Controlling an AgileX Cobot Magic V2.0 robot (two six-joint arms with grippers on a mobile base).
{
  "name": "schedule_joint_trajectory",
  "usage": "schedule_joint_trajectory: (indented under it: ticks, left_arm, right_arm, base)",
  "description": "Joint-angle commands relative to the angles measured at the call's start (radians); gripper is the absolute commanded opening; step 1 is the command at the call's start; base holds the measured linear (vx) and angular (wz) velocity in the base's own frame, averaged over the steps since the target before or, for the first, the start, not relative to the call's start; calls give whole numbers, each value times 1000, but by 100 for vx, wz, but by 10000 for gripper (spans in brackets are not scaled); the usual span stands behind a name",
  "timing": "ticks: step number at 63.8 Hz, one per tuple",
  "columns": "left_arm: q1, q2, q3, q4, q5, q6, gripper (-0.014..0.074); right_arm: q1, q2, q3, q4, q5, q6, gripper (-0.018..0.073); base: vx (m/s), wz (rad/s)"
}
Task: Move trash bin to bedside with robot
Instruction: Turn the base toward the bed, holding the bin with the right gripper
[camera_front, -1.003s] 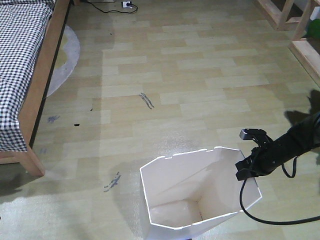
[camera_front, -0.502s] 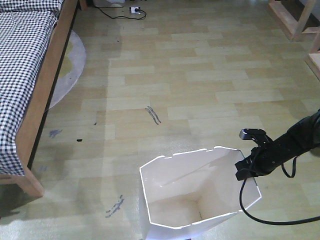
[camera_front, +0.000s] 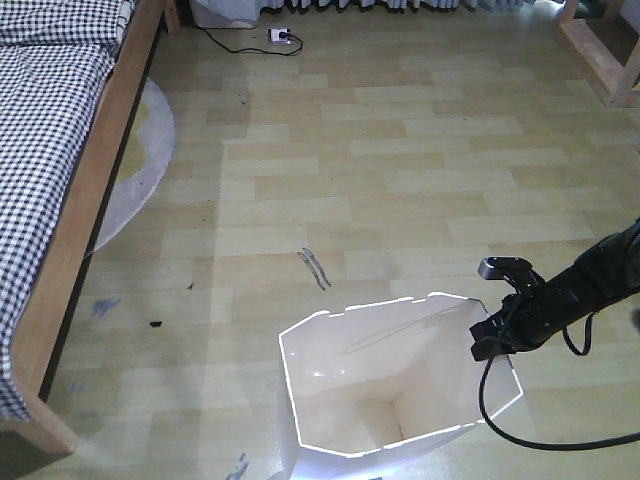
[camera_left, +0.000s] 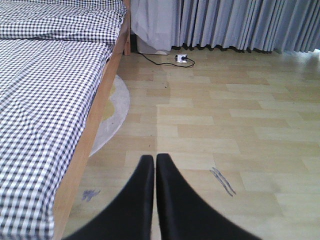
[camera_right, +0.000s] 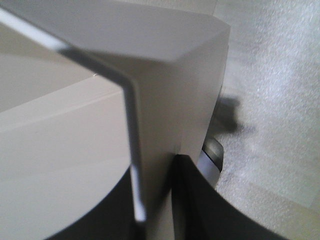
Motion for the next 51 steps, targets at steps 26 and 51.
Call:
schedule_joint_trajectory:
  ticks: [26, 51]
  left_arm:
    - [-3, -14, 3, -2, -66, -4, -6]
    - [-3, -14, 3, -2, -66, -4, -6]
  right_arm:
    - [-4, -73, -10, 65, 173, -7, -3]
    - [-4, -73, -10, 65, 173, -7, -3]
  base:
    - [34, -3]
    - [35, 0]
